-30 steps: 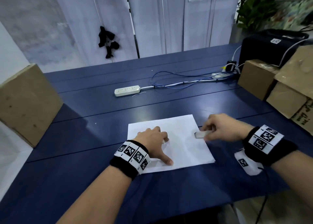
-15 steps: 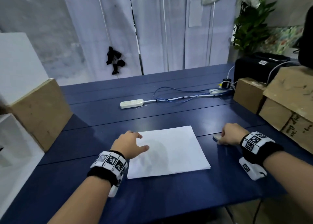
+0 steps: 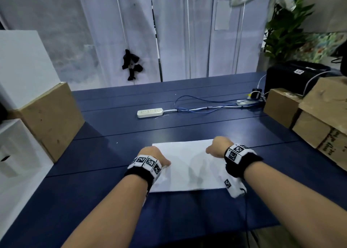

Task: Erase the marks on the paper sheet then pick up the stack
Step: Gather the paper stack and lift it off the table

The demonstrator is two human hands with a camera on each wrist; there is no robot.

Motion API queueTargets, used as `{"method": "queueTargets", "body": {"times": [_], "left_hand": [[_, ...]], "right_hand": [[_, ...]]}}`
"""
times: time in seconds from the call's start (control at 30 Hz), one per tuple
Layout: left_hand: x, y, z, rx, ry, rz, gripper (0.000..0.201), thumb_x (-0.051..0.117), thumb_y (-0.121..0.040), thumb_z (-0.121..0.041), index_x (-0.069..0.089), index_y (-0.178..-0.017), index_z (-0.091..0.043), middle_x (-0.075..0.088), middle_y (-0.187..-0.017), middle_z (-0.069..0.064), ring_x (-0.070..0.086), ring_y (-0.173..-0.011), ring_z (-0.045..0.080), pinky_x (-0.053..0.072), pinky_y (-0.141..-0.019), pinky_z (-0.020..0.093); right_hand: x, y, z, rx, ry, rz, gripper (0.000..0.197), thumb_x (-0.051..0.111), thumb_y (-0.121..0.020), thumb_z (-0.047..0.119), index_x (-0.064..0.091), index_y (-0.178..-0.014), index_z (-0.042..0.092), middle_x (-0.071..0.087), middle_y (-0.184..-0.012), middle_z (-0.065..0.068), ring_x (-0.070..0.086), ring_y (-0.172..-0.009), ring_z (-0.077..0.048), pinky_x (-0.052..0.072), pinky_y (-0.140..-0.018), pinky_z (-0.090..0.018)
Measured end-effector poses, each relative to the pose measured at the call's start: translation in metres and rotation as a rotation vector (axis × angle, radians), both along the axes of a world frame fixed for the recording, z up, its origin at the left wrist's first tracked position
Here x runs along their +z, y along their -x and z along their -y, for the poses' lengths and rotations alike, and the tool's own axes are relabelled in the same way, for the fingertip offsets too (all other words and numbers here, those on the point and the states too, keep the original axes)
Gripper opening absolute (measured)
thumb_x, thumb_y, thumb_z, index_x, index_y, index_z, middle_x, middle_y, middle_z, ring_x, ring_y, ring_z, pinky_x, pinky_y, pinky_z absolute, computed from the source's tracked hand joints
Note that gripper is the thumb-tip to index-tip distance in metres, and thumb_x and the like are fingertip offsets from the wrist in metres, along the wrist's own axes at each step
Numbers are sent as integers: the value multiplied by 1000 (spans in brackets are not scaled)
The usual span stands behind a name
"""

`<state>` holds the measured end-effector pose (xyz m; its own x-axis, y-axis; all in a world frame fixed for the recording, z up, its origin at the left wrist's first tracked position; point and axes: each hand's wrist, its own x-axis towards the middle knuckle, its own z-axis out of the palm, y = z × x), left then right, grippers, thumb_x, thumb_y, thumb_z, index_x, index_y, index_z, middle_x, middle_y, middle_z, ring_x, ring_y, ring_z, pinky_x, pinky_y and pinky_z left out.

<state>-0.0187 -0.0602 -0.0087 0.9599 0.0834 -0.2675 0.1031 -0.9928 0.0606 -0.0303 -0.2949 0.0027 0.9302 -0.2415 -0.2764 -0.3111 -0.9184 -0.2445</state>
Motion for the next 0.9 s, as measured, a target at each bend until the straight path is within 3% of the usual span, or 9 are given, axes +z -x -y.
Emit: {"method": "queueTargets", "body": {"times": [0.2,0.23,0.33,0.43,0.5,0.6,0.7,0.8,0.9], "left_hand": [[0,0,2,1,-3,40,43,74,-79,-55,56,-84,-16,61,-92,2,66,-99,24,47,-70,28],[1,1,2,-1,-1,42,45,74,-79,-55,53,-81,-16,59,-90,2,65,-95,24,47,-70,28],[-3,1,-1,-2,16,45,46,74,-79,-58,52,-78,-17,58,-87,1,59,-83,24,48,-68,29],[-6,1,-3,5,24,59,50,73,-77,-61,50,-72,-17,60,-89,2,57,-79,24,47,-67,30],[-10,3,-4,9,18,64,49,71,-78,-61,52,-75,-16,59,-90,3,56,-80,24,46,-67,30],[-12,9,-5,18,0,82,49,69,-79,-61,63,-96,-15,60,-96,4,57,-83,25,45,-67,31],[-19,15,-7,62,-6,96,62,68,-79,-64,63,-114,-13,60,-119,11,63,-99,30,46,-72,34],[-18,19,-5,86,1,109,66,67,-80,-65,61,-120,-12,55,-126,13,62,-106,32,49,-80,38],[-13,18,-3,101,33,86,67,70,-76,-64,62,-118,-12,61,-122,12,64,-102,31,54,-83,37]], "right_hand": [[3,-15,10,-102,-104,-75,50,65,-87,37,61,-127,8,62,-133,-10,60,-117,-31,49,-98,-33],[5,-15,12,-99,-127,-93,48,64,-90,34,58,-130,8,61,-131,-9,60,-116,-29,48,-97,-31],[7,-11,14,-100,-212,-108,36,65,-93,29,58,-122,9,58,-100,-8,57,-87,-26,45,-74,-26],[-3,-12,16,-116,-256,-44,40,73,-86,25,64,-114,-1,62,-103,-13,59,-90,-29,45,-75,-29],[-5,-7,17,-74,-250,-31,37,71,-86,22,66,-115,0,63,-106,-13,61,-95,-28,46,-74,-28],[-6,4,25,-60,-314,0,24,70,-85,15,65,-107,7,63,-101,-10,59,-89,-26,48,-62,-28],[-12,13,24,-103,-332,14,33,75,-78,19,68,-107,5,72,-108,-11,68,-95,-31,57,-78,-36],[-13,21,15,-124,-141,55,48,66,-81,28,57,-125,10,62,-126,-14,57,-120,-36,48,-96,-34],[-10,15,11,-129,-143,58,54,68,-84,30,53,-130,6,60,-131,-16,56,-123,-36,48,-96,-33]]}}
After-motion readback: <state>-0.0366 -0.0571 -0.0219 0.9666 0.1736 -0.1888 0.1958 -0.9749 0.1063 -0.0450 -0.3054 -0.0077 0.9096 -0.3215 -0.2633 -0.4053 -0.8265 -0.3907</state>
